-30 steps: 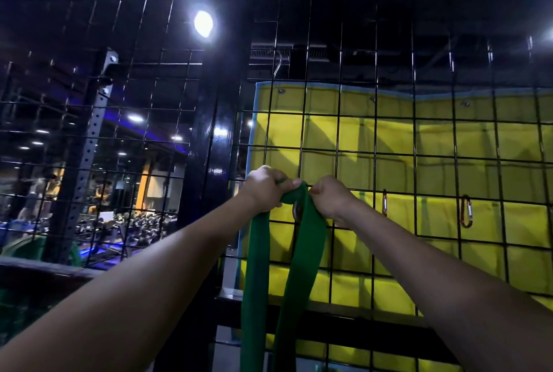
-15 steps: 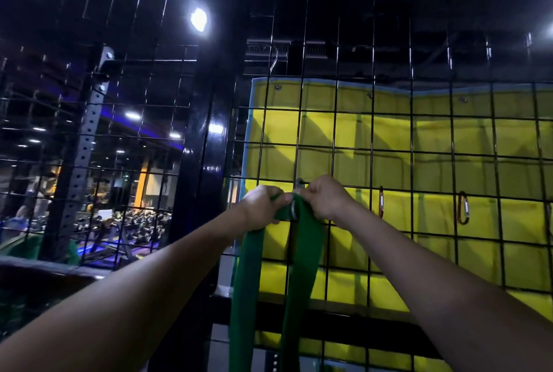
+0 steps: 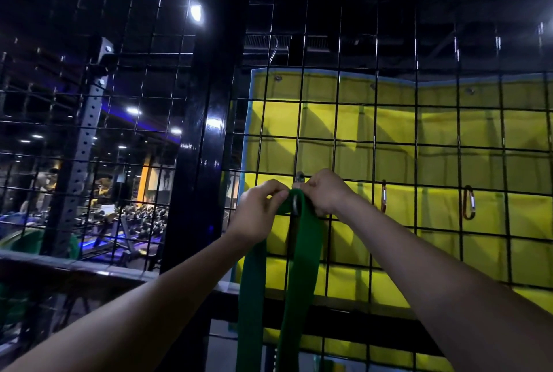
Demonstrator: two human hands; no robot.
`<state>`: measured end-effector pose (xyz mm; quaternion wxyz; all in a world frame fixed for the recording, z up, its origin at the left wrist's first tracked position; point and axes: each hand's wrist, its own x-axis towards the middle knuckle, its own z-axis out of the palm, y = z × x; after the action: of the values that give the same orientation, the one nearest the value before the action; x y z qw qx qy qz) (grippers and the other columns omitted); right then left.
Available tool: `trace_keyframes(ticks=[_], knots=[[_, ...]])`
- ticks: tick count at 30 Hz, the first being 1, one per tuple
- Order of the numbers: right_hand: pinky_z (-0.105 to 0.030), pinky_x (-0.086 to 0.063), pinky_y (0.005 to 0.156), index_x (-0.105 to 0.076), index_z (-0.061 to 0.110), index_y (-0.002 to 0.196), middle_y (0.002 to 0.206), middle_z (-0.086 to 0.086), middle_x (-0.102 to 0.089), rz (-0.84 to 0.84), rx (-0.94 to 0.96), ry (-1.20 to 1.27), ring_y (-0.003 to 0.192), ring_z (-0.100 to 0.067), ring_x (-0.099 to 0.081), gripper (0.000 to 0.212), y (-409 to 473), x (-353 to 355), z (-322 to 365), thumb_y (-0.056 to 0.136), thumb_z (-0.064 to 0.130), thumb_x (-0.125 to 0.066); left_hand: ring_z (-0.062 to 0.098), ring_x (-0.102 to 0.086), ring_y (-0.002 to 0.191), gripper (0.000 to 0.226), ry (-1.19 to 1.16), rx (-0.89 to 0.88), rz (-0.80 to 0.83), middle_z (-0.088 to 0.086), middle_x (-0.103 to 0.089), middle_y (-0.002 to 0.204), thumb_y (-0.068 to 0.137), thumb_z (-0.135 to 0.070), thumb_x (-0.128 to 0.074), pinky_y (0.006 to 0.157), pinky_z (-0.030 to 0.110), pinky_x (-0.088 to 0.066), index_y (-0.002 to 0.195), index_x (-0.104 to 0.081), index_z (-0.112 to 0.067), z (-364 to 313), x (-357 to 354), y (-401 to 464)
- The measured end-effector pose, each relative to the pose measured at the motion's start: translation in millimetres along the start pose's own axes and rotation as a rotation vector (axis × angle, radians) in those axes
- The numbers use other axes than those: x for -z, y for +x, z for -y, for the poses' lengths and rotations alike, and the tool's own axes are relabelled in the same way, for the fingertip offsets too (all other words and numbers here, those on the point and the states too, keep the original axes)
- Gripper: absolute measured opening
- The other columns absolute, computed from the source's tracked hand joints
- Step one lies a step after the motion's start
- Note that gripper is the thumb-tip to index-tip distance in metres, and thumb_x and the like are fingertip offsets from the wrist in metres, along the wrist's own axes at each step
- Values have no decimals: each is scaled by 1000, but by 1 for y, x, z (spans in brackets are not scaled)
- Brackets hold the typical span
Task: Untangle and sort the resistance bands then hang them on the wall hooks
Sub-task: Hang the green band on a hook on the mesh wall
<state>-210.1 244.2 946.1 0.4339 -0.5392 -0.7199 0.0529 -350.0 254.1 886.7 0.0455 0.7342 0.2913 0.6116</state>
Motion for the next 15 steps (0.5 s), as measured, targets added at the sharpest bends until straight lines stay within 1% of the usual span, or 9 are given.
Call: trace_keyframes(ticks=[1, 2, 3, 6, 8, 10, 12, 14, 15], knots=[[-31, -37, 61, -57, 7, 72, 58, -7, -48, -3, 2, -10, 52, -20, -42, 32, 1, 0, -1, 91, 32, -57, 13, -61, 77, 15, 40, -2, 11, 4, -65, 86, 94, -18, -50, 65, 24, -47, 96, -65, -13, 0, -1, 2], [-31, -38, 61, -60, 5, 77, 59, -7, -49, -1, 4, -18, 53, -20, -43, 31, 1, 1, -1, 91, 32, -57, 20, -61, 78, 16, 78, -3, 24, 8, -66, 88, 94, -18, -50, 63, 25, -45, 96, -65, -14, -1, -2, 5], [-32, -38, 61, -62, 3, 81, 61, -8, -50, 8, 6, -25, 55, -20, -44, 30, 2, 1, -1, 91, 32, -56, 21, -60, 79, 17, 113, -15, 34, 8, -67, 90, 95, -17, -50, 62, 21, -43, 96, -66, -14, -3, -2, 8], [-33, -40, 65, -60, 5, 83, 68, -10, -53, 36, 17, -43, 60, -22, -47, 30, 5, 0, -2, 93, 32, -53, 8, -56, 78, 20, 204, -80, 58, -1, -67, 91, 94, -14, -51, 61, 5, -35, 100, -69, -13, -5, 2, 15], [-31, -38, 62, -57, 7, 77, 66, -10, -52, 35, 16, -46, 58, -22, -45, 31, 5, -1, -3, 93, 33, -52, 6, -54, 75, 19, 244, -113, 95, -3, -65, 87, 93, -13, -52, 60, 2, -35, 99, -70, -12, -7, 7, 18], [-28, -34, 57, -55, 8, 70, 61, -7, -47, 25, 21, -60, 55, -20, -41, 35, 5, -1, -3, 93, 33, -53, 7, -51, 69, 17, 288, -128, 155, -2, -62, 80, 92, -13, -52, 57, 5, -34, 94, -69, -11, -9, 9, 20], [-27, -31, 55, -52, 10, 64, 58, -5, -44, 20, 23, -68, 54, -18, -40, 38, 5, 0, -2, 93, 34, -53, 1, -47, 62, 17, 333, -125, 199, -6, -55, 71, 93, -15, -51, 53, 12, -32, 90, -68, -11, -12, 10, 20], [-28, -36, 61, -59, 6, 71, 63, -8, -49, 25, 21, -71, 60, -21, -46, 37, 5, 1, -2, 92, 35, -53, 1, -45, 59, 18, 391, -139, 210, -7, -51, 65, 93, -17, -51, 57, 24, -33, 87, -67, -12, -14, 10, 20], [-31, -40, 65, -62, 3, 77, 68, -10, -52, 30, 16, -69, 66, -24, -50, 37, 5, 1, -2, 92, 36, -53, 4, -45, 59, 18, 421, -152, 217, -5, -52, 65, 93, -17, -51, 58, 25, -33, 85, -66, -14, -14, 10, 21]])
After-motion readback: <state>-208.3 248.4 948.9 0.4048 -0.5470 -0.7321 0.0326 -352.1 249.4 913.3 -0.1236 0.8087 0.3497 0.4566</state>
